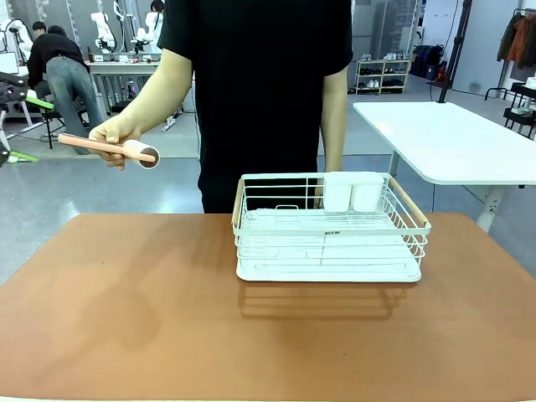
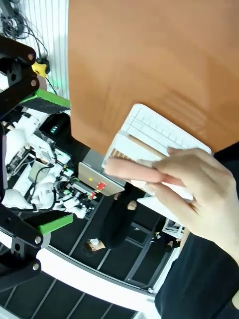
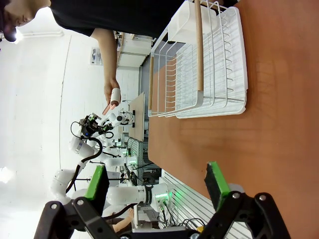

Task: Clean the table.
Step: Pick up the Lint Roller when the human hands it over, then clean the table with the Lint Roller when the human lifts the Dish drying rack.

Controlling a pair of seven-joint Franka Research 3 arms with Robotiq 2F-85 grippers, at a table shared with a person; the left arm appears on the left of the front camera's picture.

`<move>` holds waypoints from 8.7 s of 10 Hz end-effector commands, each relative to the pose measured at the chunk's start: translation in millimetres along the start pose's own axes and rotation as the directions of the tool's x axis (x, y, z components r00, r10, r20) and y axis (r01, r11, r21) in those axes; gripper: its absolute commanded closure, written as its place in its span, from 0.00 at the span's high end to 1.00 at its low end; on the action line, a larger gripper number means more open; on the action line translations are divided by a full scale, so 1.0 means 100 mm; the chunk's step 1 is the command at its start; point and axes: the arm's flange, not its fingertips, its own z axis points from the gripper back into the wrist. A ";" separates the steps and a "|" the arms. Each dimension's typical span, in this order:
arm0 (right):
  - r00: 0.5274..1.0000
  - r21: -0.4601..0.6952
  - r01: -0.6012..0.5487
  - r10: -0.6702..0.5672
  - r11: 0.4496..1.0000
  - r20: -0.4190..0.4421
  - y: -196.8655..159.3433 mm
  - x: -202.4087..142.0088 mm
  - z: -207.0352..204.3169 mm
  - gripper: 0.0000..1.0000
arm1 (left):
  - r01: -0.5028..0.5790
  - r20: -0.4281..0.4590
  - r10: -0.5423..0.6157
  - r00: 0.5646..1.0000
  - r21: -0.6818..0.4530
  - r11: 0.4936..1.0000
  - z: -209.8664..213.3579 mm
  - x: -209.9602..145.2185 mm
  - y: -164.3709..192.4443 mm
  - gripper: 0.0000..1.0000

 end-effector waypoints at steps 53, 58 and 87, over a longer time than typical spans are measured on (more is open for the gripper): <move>1.000 0.015 -0.010 0.009 1.000 0.007 0.02 -0.03 -0.01 1.00 | 0.112 0.093 -0.105 0.990 -0.069 0.991 -0.59 0.32 0.01 0.00; 1.000 0.015 -0.010 0.009 1.000 0.007 0.02 -0.03 -0.01 1.00 | 0.112 0.093 -0.105 0.990 -0.069 0.991 -0.59 0.32 0.01 0.00; 1.000 0.015 -0.010 0.009 1.000 0.007 0.02 -0.03 -0.01 1.00 | 0.674 -0.459 -0.498 0.736 0.430 0.600 -2.84 0.57 -1.19 0.21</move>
